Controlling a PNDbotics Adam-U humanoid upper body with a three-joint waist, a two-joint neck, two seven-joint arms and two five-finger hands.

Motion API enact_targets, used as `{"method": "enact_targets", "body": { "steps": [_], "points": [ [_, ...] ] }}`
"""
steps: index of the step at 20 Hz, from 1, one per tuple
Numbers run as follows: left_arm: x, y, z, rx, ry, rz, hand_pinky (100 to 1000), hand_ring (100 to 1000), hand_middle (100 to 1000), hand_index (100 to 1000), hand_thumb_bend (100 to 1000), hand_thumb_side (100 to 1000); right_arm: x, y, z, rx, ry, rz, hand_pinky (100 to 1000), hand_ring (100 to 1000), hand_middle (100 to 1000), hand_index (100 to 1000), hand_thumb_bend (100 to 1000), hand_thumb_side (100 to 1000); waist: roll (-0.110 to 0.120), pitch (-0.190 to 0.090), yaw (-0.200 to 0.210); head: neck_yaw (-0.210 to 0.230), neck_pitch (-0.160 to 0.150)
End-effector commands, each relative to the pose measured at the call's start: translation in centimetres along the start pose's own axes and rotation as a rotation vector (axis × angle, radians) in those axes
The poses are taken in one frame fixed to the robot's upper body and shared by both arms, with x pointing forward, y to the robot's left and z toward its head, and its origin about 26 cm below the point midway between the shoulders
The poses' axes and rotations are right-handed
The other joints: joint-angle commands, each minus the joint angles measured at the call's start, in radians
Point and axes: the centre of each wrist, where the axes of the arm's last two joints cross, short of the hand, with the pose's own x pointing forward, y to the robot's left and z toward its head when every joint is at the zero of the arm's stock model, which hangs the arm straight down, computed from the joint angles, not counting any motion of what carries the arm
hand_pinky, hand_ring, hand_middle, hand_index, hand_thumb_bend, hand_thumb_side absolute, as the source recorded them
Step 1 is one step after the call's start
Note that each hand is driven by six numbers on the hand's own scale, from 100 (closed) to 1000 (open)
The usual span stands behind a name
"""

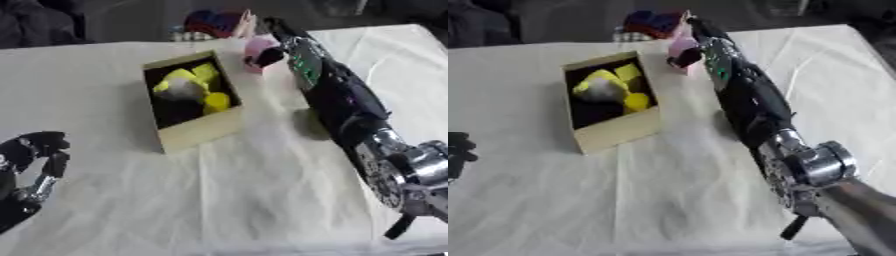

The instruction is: Pick up objects on the table and place them in the box.

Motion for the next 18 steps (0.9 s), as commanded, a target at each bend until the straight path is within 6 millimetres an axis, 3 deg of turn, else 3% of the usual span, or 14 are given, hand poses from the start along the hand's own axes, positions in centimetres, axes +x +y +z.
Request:
{"method": "enact_targets", "body": {
  "steps": [1,6,11,18],
  "points": [
    [0.8,0.6,-0.3,0.000,-0.030,-0.029,856,639,648,792,248,563,-1.1,-1.8,-0.2,-0.064,0.037,-0.039,912,856,840,969,561,295,0.010,0.002,0.006,-0.016,0.004],
    [0.9,0.5,-0.4,-0.006,-0.033,-0.029,856,639,647,792,246,564,-1.9,-0.1,0.0,-0.032,0.067,-0.102,896,828,803,907,550,290,0.007,0.003,0.012,-0.025,0.004],
    [0.9,0.4,-0.3,-0.010,-0.032,-0.027,857,639,647,790,246,566,-2.0,1.2,0.1,-0.009,0.062,-0.123,873,774,709,749,521,283,0.006,0.004,0.014,-0.026,0.004],
    [0.9,0.4,-0.3,-0.006,-0.031,-0.024,857,638,644,788,243,565,-1.7,1.3,0.2,-0.110,0.042,-0.114,822,663,560,594,467,238,0.004,0.004,0.016,-0.025,0.004]
  ]
}}
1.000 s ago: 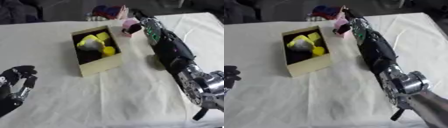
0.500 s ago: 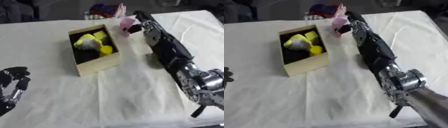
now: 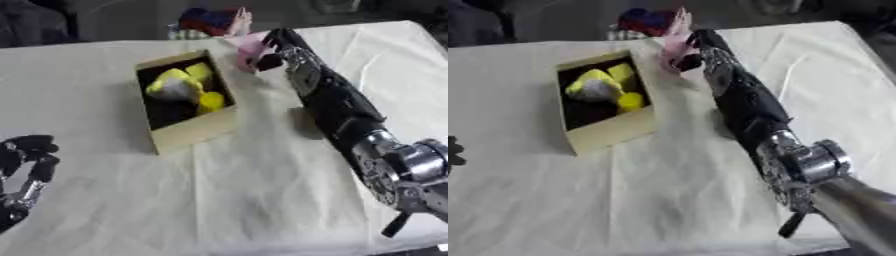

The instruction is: Pick up objects on the table and place them in the box.

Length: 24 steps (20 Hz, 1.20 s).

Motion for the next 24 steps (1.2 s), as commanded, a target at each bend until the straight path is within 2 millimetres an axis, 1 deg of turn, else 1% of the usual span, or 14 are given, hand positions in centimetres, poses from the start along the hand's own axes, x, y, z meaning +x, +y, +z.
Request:
{"method": "enact_targets", "body": {
  "steps": [1,5,9,10,11,13,14,16,17,18,19,20,21,24],
  "points": [
    [0.8,0.4,-0.2,0.004,-0.028,-0.021,857,638,644,787,242,566,0.7,-0.8,-0.2,-0.073,-0.026,-0.003,816,648,547,580,458,232,0.003,0.000,0.002,-0.003,0.004],
    [0.8,0.4,-0.2,0.006,-0.026,-0.019,857,637,644,787,241,566,1.4,-1.5,-0.2,-0.138,-0.068,-0.012,804,622,521,551,416,206,-0.001,0.000,0.002,-0.004,0.004],
    [0.8,0.4,-0.2,0.010,-0.023,-0.017,857,637,644,787,240,566,2.7,-3.1,-0.2,-0.199,-0.134,-0.034,793,600,506,536,393,190,-0.005,-0.002,0.000,-0.004,0.004],
    [0.8,0.4,-0.1,0.011,-0.022,-0.016,857,637,644,787,241,566,3.1,-3.5,-0.2,-0.211,-0.152,-0.038,790,595,504,533,377,260,-0.006,-0.004,-0.002,-0.003,0.004],
    [0.7,0.4,-0.1,0.012,-0.020,-0.014,857,637,643,787,240,566,3.4,-3.9,-0.2,-0.220,-0.171,-0.040,790,595,503,532,386,188,-0.007,-0.005,-0.003,-0.002,0.004],
    [0.7,0.4,-0.1,0.012,-0.018,-0.013,857,637,643,786,240,566,4.0,-4.5,-0.1,-0.226,-0.204,-0.035,792,599,508,538,400,206,-0.008,-0.008,-0.006,-0.002,0.004],
    [0.7,0.4,0.0,0.012,-0.017,-0.012,857,637,643,786,230,568,4.1,-4.6,-0.1,-0.223,-0.208,-0.032,798,616,550,596,438,238,-0.008,-0.008,-0.007,-0.002,0.004],
    [0.7,0.3,-0.1,0.011,-0.018,-0.011,858,637,644,786,226,571,4.0,-4.2,-0.1,-0.187,-0.196,-0.028,831,734,761,863,513,278,-0.008,-0.009,-0.006,-0.003,0.004],
    [0.7,0.3,0.0,0.009,-0.018,-0.010,858,637,644,786,226,571,3.8,-3.8,-0.2,-0.149,-0.186,-0.026,835,744,775,881,517,278,-0.008,-0.010,-0.006,-0.003,0.004],
    [0.7,0.3,0.0,0.008,-0.017,-0.010,858,637,643,786,216,574,3.4,-3.3,-0.2,-0.109,-0.175,-0.025,869,807,884,980,536,185,-0.007,-0.010,-0.005,-0.005,0.004],
    [0.7,0.3,0.0,0.007,-0.017,-0.010,858,637,643,786,218,573,3.0,-2.9,-0.2,-0.072,-0.162,-0.024,872,811,890,985,530,254,-0.006,-0.010,-0.004,-0.007,0.004],
    [0.7,0.3,0.0,0.006,-0.017,-0.010,860,637,644,786,219,573,2.7,-2.7,-0.2,-0.047,-0.151,-0.022,887,835,925,1000,518,234,-0.005,-0.010,-0.004,-0.009,0.004],
    [0.7,0.3,0.0,0.006,-0.017,-0.011,861,637,644,786,218,574,2.3,-2.4,-0.2,-0.028,-0.138,-0.020,892,842,933,1000,516,228,-0.004,-0.009,-0.003,-0.011,0.004],
    [0.7,0.4,-0.1,0.005,-0.019,-0.013,861,637,644,786,215,576,1.5,-2.0,-0.3,0.010,-0.117,-0.024,895,847,921,1000,510,217,-0.003,-0.003,0.001,-0.014,0.004]
  ]
}}
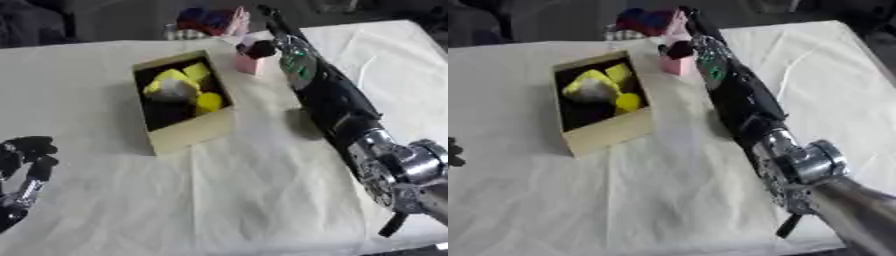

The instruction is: Pick up objects on the table and place them in the box.

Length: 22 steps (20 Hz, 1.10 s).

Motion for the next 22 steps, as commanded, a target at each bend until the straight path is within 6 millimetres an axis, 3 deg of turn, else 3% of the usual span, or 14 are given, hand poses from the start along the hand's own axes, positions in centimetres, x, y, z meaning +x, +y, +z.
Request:
{"method": "enact_targets", "body": {
  "steps": [1,10,13,17,22],
  "points": [
    [0.8,0.4,-0.1,0.000,-0.025,-0.019,861,637,644,786,213,577,-0.4,-1.1,-0.3,0.010,0.008,-0.008,895,847,920,1000,509,216,-0.002,0.000,0.004,-0.006,0.004],
    [1.0,0.5,-0.2,-0.006,-0.034,-0.022,863,631,645,786,209,579,-1.2,-0.3,-0.1,-0.024,0.094,0.013,894,849,905,1000,465,236,0.001,0.016,0.014,-0.010,0.004],
    [1.0,0.5,-0.2,-0.005,-0.035,-0.022,863,629,645,786,208,579,-1.4,0.0,-0.1,-0.010,0.109,0.023,882,822,817,977,422,228,0.000,0.016,0.016,-0.011,0.004],
    [1.1,0.5,-0.3,-0.005,-0.036,-0.021,864,629,645,786,208,579,-1.1,-0.4,-0.1,-0.082,0.106,0.032,836,729,586,885,363,183,-0.003,0.015,0.015,-0.010,0.004],
    [1.0,0.5,-0.1,0.003,-0.029,-0.021,864,627,643,785,214,578,0.2,-2.1,-0.3,-0.227,0.042,0.025,816,665,504,855,331,171,-0.010,0.010,0.009,-0.006,0.004]
  ]
}}
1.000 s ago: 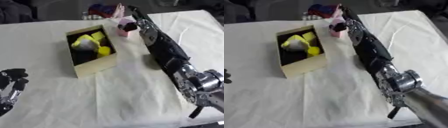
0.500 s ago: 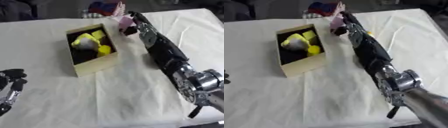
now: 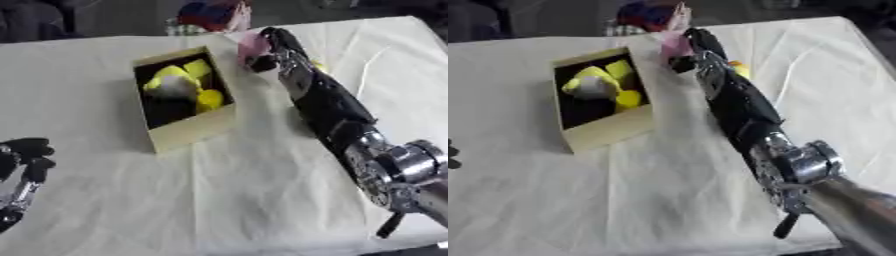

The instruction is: Pick up objects on the table and place them in the box.

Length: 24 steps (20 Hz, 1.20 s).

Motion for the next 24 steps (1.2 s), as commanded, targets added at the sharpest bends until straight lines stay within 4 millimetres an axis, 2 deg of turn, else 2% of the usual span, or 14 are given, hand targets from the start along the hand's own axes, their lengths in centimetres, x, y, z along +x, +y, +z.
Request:
{"method": "enact_targets", "body": {
  "steps": [1,2,3,4,8,12,17,24],
  "points": [
    [0.7,0.6,0.0,0.013,-0.017,-0.022,864,627,643,785,214,578,1.7,-3.6,-0.8,-0.128,-0.083,-0.016,814,657,503,853,327,170,-0.012,-0.007,-0.005,0.005,0.004],
    [0.6,0.6,0.1,0.018,-0.012,-0.021,865,627,643,786,214,579,2.1,-4.3,-0.9,-0.140,-0.117,-0.030,813,654,504,853,328,172,-0.015,-0.009,-0.009,0.009,0.004],
    [0.5,0.6,0.2,0.023,-0.005,-0.021,865,627,643,786,193,594,2.7,-5.2,-0.9,-0.148,-0.158,-0.042,812,649,502,850,313,335,-0.018,-0.011,-0.015,0.014,0.004],
    [0.4,0.7,0.3,0.029,0.001,-0.020,865,627,642,786,213,579,3.1,-6.0,-0.8,-0.151,-0.198,-0.052,812,649,502,850,324,178,-0.020,-0.014,-0.020,0.020,0.004],
    [-0.1,1.1,0.9,0.066,0.031,-0.024,866,626,641,785,209,576,4.9,-8.7,0.2,-0.093,-0.403,-0.075,814,644,507,852,318,196,-0.030,-0.030,-0.049,0.048,0.004],
    [-0.5,1.7,1.3,0.115,0.062,-0.041,864,623,638,783,211,567,6.1,-9.2,2.1,0.056,-0.586,-0.094,821,657,524,866,314,204,-0.041,-0.046,-0.078,0.075,0.004],
    [-0.8,2.2,1.8,0.163,0.088,-0.054,862,620,635,782,216,563,8.0,-6.6,4.4,0.291,-0.729,-0.065,827,679,540,878,293,204,-0.050,-0.060,-0.102,0.109,0.004],
    [-0.9,2.1,1.9,0.174,0.094,-0.047,862,620,612,781,223,563,9.4,-0.9,5.4,0.490,-0.766,0.025,834,704,577,896,293,210,-0.046,-0.063,-0.100,0.104,0.004]
  ]
}}
